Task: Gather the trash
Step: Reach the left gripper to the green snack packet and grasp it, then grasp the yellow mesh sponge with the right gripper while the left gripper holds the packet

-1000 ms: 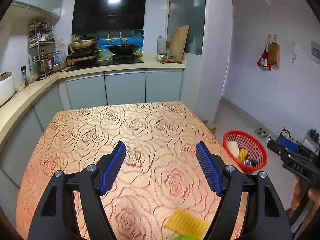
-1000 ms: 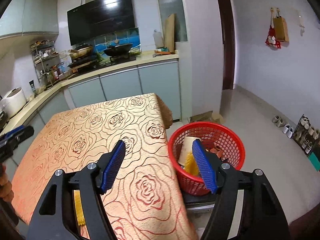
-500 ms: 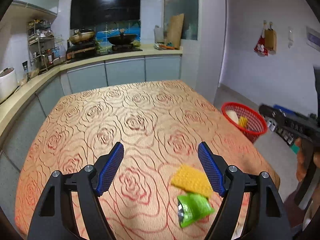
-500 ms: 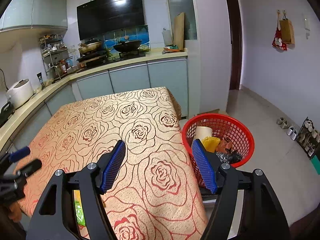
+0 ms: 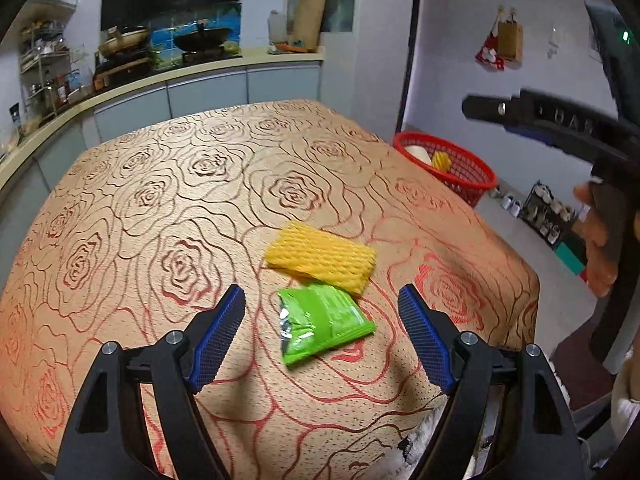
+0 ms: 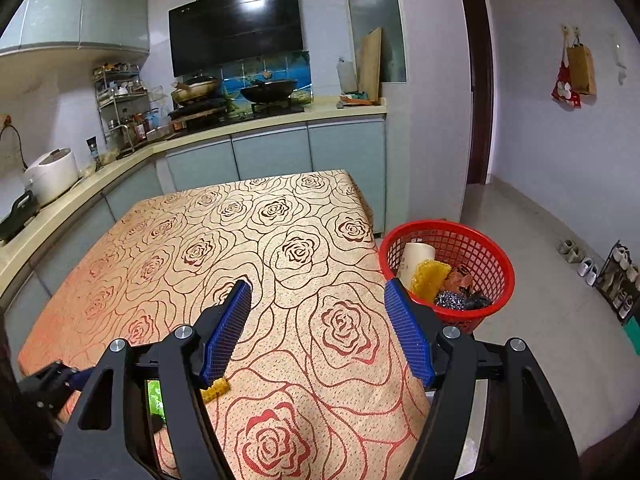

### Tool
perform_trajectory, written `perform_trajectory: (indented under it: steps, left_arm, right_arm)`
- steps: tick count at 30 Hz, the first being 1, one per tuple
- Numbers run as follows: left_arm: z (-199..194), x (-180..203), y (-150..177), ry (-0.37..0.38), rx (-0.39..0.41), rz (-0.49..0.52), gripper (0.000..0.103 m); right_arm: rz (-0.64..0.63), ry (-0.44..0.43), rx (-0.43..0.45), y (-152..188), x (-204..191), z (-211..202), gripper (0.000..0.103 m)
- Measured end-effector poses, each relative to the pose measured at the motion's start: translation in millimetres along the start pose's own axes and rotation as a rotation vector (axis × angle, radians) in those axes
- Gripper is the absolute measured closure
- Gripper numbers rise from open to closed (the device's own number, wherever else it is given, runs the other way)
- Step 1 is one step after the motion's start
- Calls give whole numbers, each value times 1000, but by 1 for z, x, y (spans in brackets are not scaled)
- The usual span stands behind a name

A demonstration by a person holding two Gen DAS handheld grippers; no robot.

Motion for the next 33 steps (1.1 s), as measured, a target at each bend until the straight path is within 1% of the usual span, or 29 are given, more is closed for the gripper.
perform_trajectory:
  steps: [5, 10, 13, 15, 17, 19, 23, 24, 26, 28, 30, 33]
  left_arm:
    - [18, -5, 8, -37, -42, -25, 27]
    - [26, -11, 8, -72, -51, -38, 28]
    - [29, -14, 9, -80, -64, -35, 41]
    - [30, -16, 10, -82, -68, -39, 47]
    - [29, -18, 10, -88, -69, -32, 57]
    - [29, -21, 9, -98, -68, -32, 60]
    - [28, -34, 7, -108, -66, -54, 74]
    - [26, -37, 6, -112, -62, -60, 75]
    - [24, -43, 6, -124, -58, -69, 83]
    - [22, -49, 6, -127, -56, -80, 85]
    - [18, -55, 4, -141, -50, -84, 103]
    - [12, -67, 2, -135, -38, -115, 103]
  right_arm:
    - [9, 0, 10, 2, 4, -6, 36]
    - [11, 3, 5, 3, 8, -4, 36]
    - [15, -1, 0, 5, 7, -1, 36]
    - [13, -4, -8, 8, 6, 2, 36]
    - [8, -9, -19, 11, 3, 6, 36]
    - [0, -16, -30, 14, -1, 9, 36]
    - [-28, -36, -46, 19, -15, 13, 36]
    - [-35, -41, -49, 20, -18, 14, 36]
    - [-44, -49, -56, 22, -25, 16, 36]
    - [-52, -57, -61, 23, -31, 16, 36]
    - [-59, -63, -65, 25, -36, 17, 36]
    - [-74, -73, -75, 28, -43, 19, 36]
Point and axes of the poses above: each gripper's, at about its wrist camera, not at the fingertips, and z roughly the way its jaws point, x to its right, y to its underside, the point moved 4 cm from there along z, roughly the way its jaws point, and after that the axes turned 6 degrees about -x, right-handed, at the moved point
